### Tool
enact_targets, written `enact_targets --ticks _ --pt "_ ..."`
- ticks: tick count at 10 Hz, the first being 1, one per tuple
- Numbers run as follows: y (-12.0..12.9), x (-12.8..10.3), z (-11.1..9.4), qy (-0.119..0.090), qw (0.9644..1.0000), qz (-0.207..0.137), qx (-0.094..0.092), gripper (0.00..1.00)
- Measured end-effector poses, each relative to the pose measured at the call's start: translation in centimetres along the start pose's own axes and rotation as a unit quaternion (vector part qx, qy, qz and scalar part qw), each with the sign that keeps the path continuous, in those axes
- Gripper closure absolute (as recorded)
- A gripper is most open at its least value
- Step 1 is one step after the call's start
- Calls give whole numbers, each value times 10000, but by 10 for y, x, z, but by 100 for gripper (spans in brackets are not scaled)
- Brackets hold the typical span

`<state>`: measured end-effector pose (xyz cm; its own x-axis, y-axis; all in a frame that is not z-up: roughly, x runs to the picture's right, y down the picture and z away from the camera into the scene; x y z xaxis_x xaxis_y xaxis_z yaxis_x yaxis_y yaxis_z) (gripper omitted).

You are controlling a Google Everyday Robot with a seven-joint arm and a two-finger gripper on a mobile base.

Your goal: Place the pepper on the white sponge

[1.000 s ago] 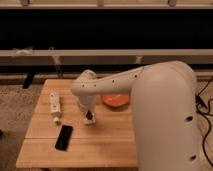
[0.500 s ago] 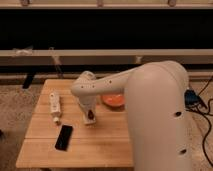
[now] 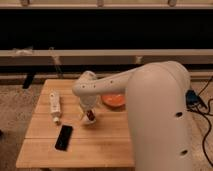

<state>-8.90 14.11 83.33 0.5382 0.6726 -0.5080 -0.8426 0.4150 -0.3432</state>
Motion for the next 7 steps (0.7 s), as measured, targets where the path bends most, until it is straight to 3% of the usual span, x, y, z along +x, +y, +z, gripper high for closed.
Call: enact_targets --ticks 3,5,7 --pt "-7 1 -31 -171 9997 -26 -150 20" --pt "-16 5 -55 -178 9993 -113 -294 20" --pt "-13 4 -58 -186 9992 -152 -321 20"
